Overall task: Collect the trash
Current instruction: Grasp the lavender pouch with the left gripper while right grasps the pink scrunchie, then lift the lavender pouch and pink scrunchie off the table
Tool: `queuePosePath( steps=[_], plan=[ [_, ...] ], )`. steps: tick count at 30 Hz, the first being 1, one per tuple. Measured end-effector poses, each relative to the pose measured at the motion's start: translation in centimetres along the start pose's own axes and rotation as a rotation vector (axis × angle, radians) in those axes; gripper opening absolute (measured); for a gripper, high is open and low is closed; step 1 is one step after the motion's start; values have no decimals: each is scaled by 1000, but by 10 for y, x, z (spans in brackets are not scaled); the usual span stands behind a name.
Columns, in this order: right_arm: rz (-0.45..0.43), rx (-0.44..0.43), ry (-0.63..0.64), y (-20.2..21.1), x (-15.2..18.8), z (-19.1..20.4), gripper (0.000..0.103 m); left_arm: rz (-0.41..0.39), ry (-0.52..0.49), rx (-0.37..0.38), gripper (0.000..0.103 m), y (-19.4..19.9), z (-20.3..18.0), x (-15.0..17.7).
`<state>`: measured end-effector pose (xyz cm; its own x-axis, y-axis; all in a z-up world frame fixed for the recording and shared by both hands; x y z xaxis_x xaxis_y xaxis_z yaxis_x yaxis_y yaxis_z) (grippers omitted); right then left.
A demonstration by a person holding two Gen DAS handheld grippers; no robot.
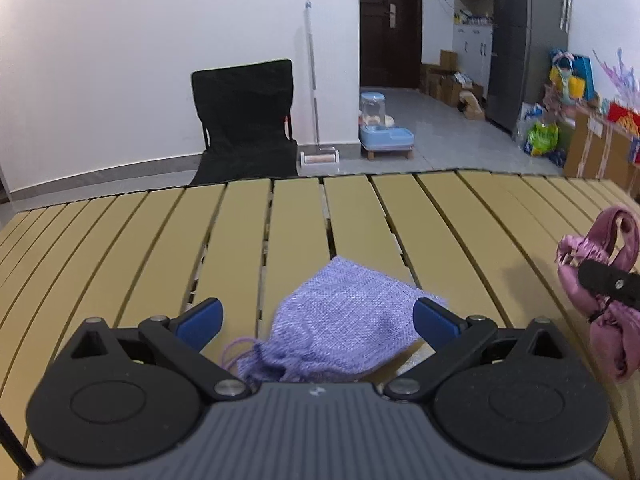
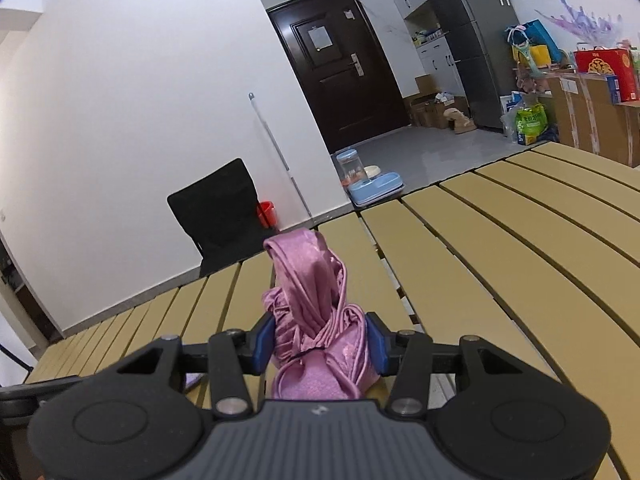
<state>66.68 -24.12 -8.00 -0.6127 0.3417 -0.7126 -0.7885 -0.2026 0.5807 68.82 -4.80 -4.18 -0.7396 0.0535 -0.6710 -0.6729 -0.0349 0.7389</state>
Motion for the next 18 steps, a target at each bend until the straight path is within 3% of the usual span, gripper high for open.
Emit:
queuePosePath(
  steps=[18],
  plan=[
    [0, 8, 15, 5, 1, 3, 46, 94, 67, 43, 103, -35, 13, 9]
  ],
)
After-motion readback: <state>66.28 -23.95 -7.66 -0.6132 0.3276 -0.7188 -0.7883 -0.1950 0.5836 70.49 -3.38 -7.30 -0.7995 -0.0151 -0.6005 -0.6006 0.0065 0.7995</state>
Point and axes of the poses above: each gripper's, at about its wrist camera, not at the fingertips, and y roughly against the way its jaws point, z to its left, x to its underside, the point moved 3 cm from there along -y, roughly the way its jaws point, and after that the axes turned 11 degrees about z, right-handed, at the moved point
